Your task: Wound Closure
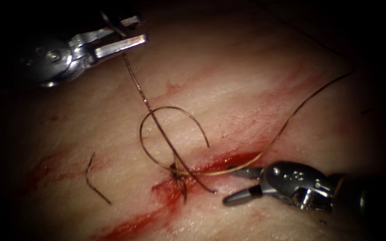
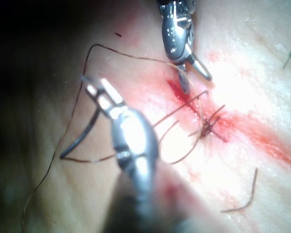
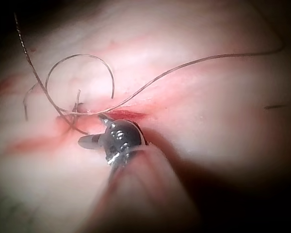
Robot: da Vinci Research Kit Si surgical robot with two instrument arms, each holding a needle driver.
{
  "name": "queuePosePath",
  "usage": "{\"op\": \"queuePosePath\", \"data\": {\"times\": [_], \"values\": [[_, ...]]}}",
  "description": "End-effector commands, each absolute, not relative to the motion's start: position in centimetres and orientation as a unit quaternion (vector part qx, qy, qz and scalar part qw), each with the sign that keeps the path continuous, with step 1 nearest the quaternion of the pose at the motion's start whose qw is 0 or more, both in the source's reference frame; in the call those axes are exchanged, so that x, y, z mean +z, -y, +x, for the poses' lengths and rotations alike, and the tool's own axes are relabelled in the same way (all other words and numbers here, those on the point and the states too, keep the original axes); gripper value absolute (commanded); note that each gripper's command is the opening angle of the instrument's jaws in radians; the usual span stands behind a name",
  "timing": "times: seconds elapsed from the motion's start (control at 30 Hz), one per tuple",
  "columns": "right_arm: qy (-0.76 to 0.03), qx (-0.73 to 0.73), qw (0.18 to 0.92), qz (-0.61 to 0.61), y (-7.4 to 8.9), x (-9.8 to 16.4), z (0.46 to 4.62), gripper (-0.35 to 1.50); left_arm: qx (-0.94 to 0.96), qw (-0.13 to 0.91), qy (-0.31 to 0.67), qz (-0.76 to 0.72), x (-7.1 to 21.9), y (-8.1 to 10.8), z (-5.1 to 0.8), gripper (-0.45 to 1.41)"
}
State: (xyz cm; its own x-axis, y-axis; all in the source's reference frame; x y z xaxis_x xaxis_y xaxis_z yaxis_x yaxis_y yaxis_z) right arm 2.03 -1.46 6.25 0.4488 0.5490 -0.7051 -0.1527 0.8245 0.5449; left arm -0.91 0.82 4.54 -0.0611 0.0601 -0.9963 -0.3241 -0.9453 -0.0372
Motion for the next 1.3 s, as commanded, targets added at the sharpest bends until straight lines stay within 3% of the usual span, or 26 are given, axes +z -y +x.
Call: {"op": "queuePosePath", "data": {"times": [0.03,0.4,0.57,0.83,0.87,1.03,1.07,1.17,1.2,1.23,1.27,1.3], "values": [[-0.481,0.208,0.826,0.206,1.5,6.31,2.19,1.15,0.722,0.13,-0.099,-0.672,4.67,-0.8,-0.95,-0.45],[-0.471,0.161,0.843,0.203,1.66,6.25,2.41,1.01,0.729,0.13,-0.099,-0.665,5.11,-0.81,-0.79,-0.45],[-0.459,0.132,0.857,0.195,1.69,6.3,2.36,0.69,0.731,0.133,-0.099,-0.662,5.04,-0.79,-0.8,-0.45],[-0.446,0.124,0.866,0.186,1.61,6.4,2.28,0.66,0.732,0.136,-0.1,-0.66,4.98,-0.77,-0.82,-0.45],[-0.448,0.117,0.867,0.184,1.62,6.43,2.28,0.47,0.732,0.136,-0.1,-0.66,4.97,-0.77,-0.83,-0.45],[-0.451,0.106,0.865,0.192,1.68,6.47,2.3,0.22,0.733,0.137,-0.1,-0.659,4.97,-0.77,-0.83,-0.45],[-0.452,0.101,0.865,0.192,1.71,6.49,2.31,0.09,0.733,0.137,-0.1,-0.659,4.97,-0.77,-0.83,-0.45],[-0.451,0.096,0.866,0.193,1.73,6.51,2.32,-0.01,0.733,0.137,-0.1,-0.659,4.97,-0.76,-0.83,-0.45],[-0.452,0.091,0.866,0.194,1.74,6.53,2.32,-0.18,0.733,0.137,-0.1,-0.659,4.97,-0.76,-0.83,-0.45],[-0.452,0.091,0.866,0.194,1.74,6.53,2.32,-0.18,0.733,0.137,-0.1,-0.659,4.97,-0.76,-0.83,-0.45],[-0.453,0.086,0.866,0.195,1.74,6.54,2.33,-0.33,0.733,0.137,-0.1,-0.659,4.97,-0.76,-0.82,-0.45],[-0.454,0.078,0.865,0.198,1.75,6.52,2.31,-0.35,0.733,0.137,-0.1,-0.659,4.97,-0.77,-0.82,-0.45]]}}
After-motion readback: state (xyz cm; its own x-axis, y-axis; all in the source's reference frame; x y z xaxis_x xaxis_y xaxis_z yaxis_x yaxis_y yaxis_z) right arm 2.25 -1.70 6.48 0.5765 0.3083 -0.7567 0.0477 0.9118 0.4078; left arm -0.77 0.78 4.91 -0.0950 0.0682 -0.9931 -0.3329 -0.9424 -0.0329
